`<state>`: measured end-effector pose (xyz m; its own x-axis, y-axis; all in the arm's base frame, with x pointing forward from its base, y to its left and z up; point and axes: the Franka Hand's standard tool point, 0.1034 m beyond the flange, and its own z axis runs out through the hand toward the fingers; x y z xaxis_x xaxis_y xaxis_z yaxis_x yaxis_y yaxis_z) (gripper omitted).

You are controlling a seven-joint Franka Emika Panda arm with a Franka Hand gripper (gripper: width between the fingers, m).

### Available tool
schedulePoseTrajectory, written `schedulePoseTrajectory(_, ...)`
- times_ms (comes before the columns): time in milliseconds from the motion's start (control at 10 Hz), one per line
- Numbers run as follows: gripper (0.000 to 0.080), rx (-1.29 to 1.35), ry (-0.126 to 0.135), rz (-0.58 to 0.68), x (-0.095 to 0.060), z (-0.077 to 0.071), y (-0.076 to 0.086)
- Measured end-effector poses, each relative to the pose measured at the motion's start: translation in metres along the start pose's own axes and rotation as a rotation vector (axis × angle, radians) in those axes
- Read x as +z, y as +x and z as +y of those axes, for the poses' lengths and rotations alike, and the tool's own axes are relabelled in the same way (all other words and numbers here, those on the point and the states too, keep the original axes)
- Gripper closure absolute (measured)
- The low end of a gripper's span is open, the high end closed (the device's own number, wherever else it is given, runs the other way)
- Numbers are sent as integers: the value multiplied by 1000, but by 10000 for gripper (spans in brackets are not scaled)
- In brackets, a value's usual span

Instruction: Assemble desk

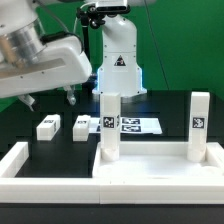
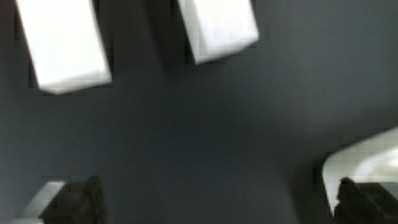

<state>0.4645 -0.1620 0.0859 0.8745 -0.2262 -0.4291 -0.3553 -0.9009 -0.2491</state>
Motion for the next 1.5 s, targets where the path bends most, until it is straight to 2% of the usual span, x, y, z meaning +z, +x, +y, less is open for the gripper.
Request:
schedulePoseTrajectory(100, 150, 5, -17, -73, 0, -1, -2)
schedulePoseTrajectory(400, 150, 9, -2, -236, 9, -1, -4)
schedulePoseTrajectory(500, 150, 51, 11, -323, 19, -2, -13)
schedulePoseTrajectory(600, 150, 78, 9, -387, 32, -2, -16)
schedulePoseTrajectory(700, 150, 83, 6, -414, 42, -2, -16)
schedulePoseTrajectory(1100, 150, 81, 4, -394, 39, 0, -14)
schedulePoseTrajectory(1300, 150, 107, 2, -421, 50, -3, -22)
schedulePoseTrajectory(1500, 150, 121, 1, -430, 57, 0, -22)
